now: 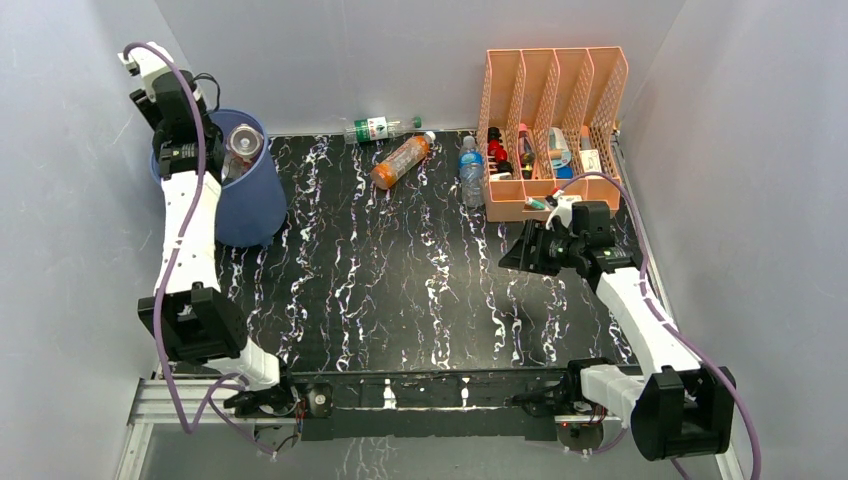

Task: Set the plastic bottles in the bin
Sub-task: Place the plastic bottle in the trash bin, then move the plastic bottle to the trash bin.

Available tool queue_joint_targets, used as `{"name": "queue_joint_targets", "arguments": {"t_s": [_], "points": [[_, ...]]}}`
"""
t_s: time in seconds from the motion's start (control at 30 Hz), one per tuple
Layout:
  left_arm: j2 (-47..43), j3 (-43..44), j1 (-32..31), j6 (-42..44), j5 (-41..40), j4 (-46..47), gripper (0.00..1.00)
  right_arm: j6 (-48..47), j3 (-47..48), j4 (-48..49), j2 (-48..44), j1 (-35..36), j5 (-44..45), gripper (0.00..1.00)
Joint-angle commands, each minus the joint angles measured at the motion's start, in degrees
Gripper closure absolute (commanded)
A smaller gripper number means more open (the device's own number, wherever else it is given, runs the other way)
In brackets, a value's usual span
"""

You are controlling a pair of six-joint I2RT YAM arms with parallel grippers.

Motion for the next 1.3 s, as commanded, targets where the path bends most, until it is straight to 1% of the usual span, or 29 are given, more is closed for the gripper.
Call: {"name": "queue_joint_targets", "arguments": {"t_s": [0.0,0.13,0.2,0.4,0.57,0.6,0.67,0.7,0.77,0.8,0.9,1.0,1.1,1.2,1.27], "points": [[-0.46,2.50,3.37,-2.68,2.67,3.47,0.64,-0.36,2.56,0.96,1.79,0.93,-0.97,0.33],[1.66,2.80,5.01,-3.60,4.01,4.43,0.64,-0.36,3.36,1.02,3.76,1.90,-0.41,0.33],[1.85,1.59,5.17,-3.88,4.61,6.31,0.64,-0.36,4.08,0.59,4.56,2.28,0.16,0.33],[-2.00,-10.50,5.18,-4.15,8.66,18.12,0.62,-0.36,5.50,0.22,5.37,3.34,1.31,0.33],[-2.76,-13.89,5.13,-4.97,12.20,22.15,0.61,-0.36,4.53,0.40,5.03,4.20,2.11,0.33],[-3.13,-14.57,5.13,-5.27,12.81,22.49,0.59,-0.36,4.29,0.48,4.86,4.28,2.13,0.33],[-4.36,-15.90,5.19,-5.84,14.80,22.74,0.46,-0.36,3.58,0.87,4.30,4.34,2.18,0.33],[-5.05,-16.12,5.16,-5.95,15.56,22.17,0.40,-0.36,3.30,0.96,4.12,4.38,2.19,0.33],[-6.51,-15.49,5.18,-6.89,16.54,17.84,0.29,-0.36,2.85,1.03,3.81,4.37,2.18,0.33],[-7.00,-14.81,5.18,-7.00,17.28,15.47,0.24,-0.36,2.59,1.12,3.62,4.38,2.23,0.33],[-7.68,-12.22,5.17,-7.82,20.58,9.48,0.20,-0.36,1.89,1.56,3.08,4.45,2.04,0.33],[-8.33,-10.27,5.18,-8.97,23.37,5.51,0.11,-0.36,0.94,1.95,2.50,4.47,1.76,0.33],[-8.23,-6.53,5.15,-9.72,25.46,-0.03,0.06,-0.36,0.17,2.09,1.91,4.47,1.66,0.33],[-7.59,-1.86,5.17,-9.77,27.18,-4.57,0.04,-0.36,-0.04,1.82,1.57,4.46,1.63,0.33],[-6.88,1.59,5.18,-9.91,30.22,-8.58,0.03,-0.36,0.12,1.72,1.39,4.43,1.65,0.33]]}}
